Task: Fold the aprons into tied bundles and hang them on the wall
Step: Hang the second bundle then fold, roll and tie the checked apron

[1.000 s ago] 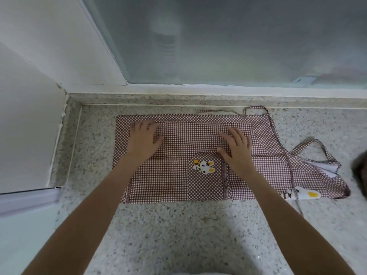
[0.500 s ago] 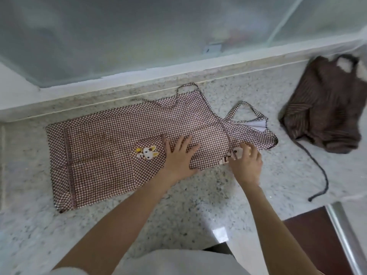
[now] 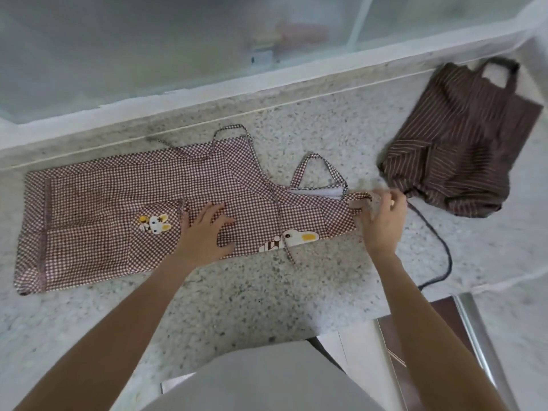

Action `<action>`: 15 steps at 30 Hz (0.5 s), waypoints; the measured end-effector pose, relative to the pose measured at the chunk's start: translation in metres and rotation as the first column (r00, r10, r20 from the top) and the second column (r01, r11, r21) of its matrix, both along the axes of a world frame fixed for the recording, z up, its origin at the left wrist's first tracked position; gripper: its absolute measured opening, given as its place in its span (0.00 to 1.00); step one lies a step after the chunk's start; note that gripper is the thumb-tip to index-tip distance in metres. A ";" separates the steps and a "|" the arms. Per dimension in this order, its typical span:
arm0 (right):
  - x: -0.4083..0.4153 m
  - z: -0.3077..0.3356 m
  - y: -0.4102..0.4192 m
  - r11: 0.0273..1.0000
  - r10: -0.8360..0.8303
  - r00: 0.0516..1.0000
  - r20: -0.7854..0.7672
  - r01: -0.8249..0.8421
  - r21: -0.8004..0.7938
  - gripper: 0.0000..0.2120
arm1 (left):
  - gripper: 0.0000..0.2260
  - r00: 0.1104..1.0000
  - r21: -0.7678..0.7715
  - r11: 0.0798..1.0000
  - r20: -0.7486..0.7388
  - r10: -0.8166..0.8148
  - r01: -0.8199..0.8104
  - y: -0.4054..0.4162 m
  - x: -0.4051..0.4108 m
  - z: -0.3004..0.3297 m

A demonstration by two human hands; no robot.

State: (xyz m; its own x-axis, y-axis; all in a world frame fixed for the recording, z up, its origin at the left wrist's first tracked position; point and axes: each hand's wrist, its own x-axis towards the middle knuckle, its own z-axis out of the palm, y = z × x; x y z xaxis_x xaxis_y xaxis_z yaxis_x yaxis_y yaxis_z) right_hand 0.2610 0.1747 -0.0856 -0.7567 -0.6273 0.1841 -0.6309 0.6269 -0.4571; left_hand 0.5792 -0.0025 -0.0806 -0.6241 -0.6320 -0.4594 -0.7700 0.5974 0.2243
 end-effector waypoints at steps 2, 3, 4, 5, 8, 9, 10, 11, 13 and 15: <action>-0.003 0.004 0.008 0.993 -0.105 0.986 0.133 0.097 0.064 0.18 | 0.23 0.998 -0.057 0.997 -0.022 0.051 -0.052 0.008 -0.008 0.001; -0.001 0.004 0.012 0.980 -0.163 0.951 0.263 0.125 0.157 0.20 | 0.22 0.996 -0.103 0.992 -0.054 0.066 -0.071 0.012 -0.013 0.001; 0.002 0.005 0.015 0.962 -0.205 0.906 0.370 0.116 0.248 0.21 | 0.21 0.993 -0.152 0.985 -0.099 0.064 -0.079 0.016 -0.019 0.001; 0.006 0.003 0.018 0.951 -0.217 0.880 0.423 0.093 0.293 0.21 | 0.22 0.988 -0.189 0.979 -0.149 0.050 -0.078 0.020 -0.028 0.002; 0.009 0.003 0.020 0.960 -0.176 0.872 0.457 0.050 0.275 0.18 | 0.23 0.965 -0.136 0.986 -0.257 0.054 -0.091 0.036 -0.067 0.011; 0.007 0.001 0.020 0.966 -0.140 0.869 0.475 0.014 0.259 0.16 | 0.24 0.963 -0.066 0.990 -0.249 0.102 -0.122 0.040 -0.084 0.014; 0.006 -0.001 0.019 0.970 -0.085 0.861 0.502 -0.043 0.238 0.15 | 0.25 0.965 -0.007 0.987 -0.212 0.155 -0.160 0.043 -0.099 0.015; 0.008 -0.002 0.017 0.971 -0.018 0.852 0.524 -0.111 0.214 0.13 | 0.27 0.971 0.026 0.983 -0.152 0.183 -0.181 0.045 -0.109 0.014; 0.009 -0.002 0.015 0.969 0.090 0.840 0.535 -0.197 0.146 0.10 | 0.27 0.980 0.027 0.981 -0.053 0.191 -0.190 0.043 -0.129 0.009; 0.011 0.000 0.014 0.979 0.132 0.839 0.527 -0.195 0.066 0.08 | 0.22 0.950 0.147 0.947 -0.086 0.299 -0.285 0.032 -0.140 0.010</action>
State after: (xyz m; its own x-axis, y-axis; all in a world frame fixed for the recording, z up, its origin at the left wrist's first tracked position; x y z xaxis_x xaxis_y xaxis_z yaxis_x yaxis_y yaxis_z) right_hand 0.2721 0.1885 -0.0856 -0.6062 -0.7429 -0.2841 -0.4201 0.6024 -0.6787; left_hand 0.4396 0.0299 -0.0708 -0.4711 -0.7323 -0.4917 -0.8736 0.3099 0.3753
